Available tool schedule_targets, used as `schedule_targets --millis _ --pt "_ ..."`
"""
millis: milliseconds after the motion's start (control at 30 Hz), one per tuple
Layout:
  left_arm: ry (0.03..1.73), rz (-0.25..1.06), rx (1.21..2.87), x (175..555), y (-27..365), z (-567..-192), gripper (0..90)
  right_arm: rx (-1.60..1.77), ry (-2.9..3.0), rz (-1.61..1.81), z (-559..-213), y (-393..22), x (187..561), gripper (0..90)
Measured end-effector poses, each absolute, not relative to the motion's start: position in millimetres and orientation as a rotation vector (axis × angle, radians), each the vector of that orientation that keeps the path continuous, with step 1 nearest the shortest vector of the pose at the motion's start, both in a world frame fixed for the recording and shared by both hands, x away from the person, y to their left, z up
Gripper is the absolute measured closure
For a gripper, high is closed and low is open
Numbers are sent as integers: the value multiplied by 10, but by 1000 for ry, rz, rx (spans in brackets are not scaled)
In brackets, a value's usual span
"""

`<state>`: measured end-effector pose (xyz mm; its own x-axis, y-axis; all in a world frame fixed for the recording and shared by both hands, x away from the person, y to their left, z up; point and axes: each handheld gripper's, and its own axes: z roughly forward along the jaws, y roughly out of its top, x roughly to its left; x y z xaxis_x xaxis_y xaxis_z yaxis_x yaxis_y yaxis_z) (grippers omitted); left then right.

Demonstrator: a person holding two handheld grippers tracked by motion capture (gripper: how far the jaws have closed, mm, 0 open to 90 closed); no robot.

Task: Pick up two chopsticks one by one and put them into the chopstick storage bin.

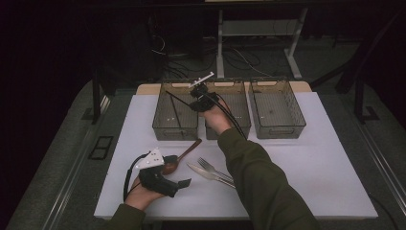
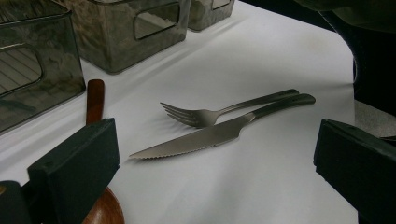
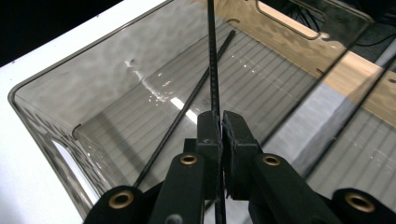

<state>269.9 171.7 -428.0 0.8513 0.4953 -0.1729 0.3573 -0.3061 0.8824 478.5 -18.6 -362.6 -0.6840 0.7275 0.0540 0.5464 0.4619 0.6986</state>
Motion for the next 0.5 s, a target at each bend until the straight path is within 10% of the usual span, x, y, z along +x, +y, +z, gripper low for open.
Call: schedule_targets --millis 500 --pt "634 150 1919 2705 1709 -4277 0 1132 2501 991 -3743 56 4858 843"
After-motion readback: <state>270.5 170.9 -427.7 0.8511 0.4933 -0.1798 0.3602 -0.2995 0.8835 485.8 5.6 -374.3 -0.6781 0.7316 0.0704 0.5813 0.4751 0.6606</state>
